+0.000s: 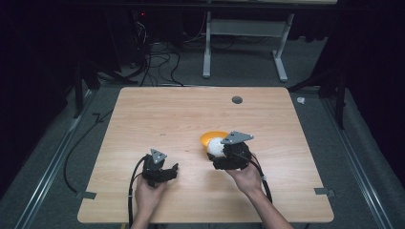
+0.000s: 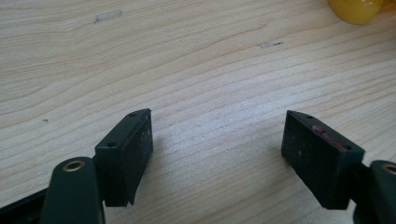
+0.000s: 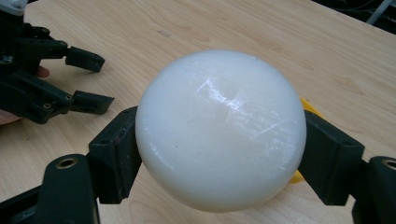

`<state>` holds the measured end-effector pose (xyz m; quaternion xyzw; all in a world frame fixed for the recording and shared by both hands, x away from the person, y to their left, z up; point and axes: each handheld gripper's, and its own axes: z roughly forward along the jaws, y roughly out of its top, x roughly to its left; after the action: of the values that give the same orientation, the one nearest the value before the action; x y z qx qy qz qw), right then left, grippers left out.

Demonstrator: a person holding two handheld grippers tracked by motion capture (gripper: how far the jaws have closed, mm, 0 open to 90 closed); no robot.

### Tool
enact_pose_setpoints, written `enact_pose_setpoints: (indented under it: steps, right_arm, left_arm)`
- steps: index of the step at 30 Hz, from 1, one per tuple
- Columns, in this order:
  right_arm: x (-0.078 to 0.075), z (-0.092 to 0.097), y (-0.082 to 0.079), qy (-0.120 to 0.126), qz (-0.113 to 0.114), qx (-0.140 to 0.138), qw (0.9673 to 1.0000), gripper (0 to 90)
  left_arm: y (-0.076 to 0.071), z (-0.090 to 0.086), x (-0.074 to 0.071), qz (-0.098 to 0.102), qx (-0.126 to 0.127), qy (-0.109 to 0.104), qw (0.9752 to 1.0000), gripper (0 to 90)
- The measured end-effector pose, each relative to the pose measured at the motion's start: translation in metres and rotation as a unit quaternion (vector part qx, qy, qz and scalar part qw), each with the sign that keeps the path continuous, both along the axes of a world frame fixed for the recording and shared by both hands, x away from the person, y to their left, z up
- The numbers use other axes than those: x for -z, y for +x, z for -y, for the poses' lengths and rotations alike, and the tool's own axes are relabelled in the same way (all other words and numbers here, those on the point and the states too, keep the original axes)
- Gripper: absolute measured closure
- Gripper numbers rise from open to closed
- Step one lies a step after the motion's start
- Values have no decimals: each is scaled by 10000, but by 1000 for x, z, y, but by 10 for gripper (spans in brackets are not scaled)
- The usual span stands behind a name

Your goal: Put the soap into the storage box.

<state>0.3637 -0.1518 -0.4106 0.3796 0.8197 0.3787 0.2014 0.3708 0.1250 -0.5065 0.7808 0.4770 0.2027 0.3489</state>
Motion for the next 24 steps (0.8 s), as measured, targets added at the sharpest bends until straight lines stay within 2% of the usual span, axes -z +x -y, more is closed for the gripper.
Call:
enact_pose_setpoints:
  steps: [3, 12, 14, 24]
  right_arm:
    - [-1, 0, 6, -41, -12, -8, 10000, 243]
    - [-9, 5, 23, 49, -24, 132, 9999, 243]
    - [-9, 7, 27, 160, -95, 192, 9996, 243]
    - [-3, 14, 41, 257, -135, 381, 9989, 242]
  left_arm:
    - [0, 0, 0, -1, 6, 0, 10000, 251]
    - [0, 0, 0, -6, 26, 3, 10000, 242]
    - [0, 0, 0, 0, 25, -3, 10000, 242]
    - [0, 0, 0, -7, 27, 2, 10000, 242]
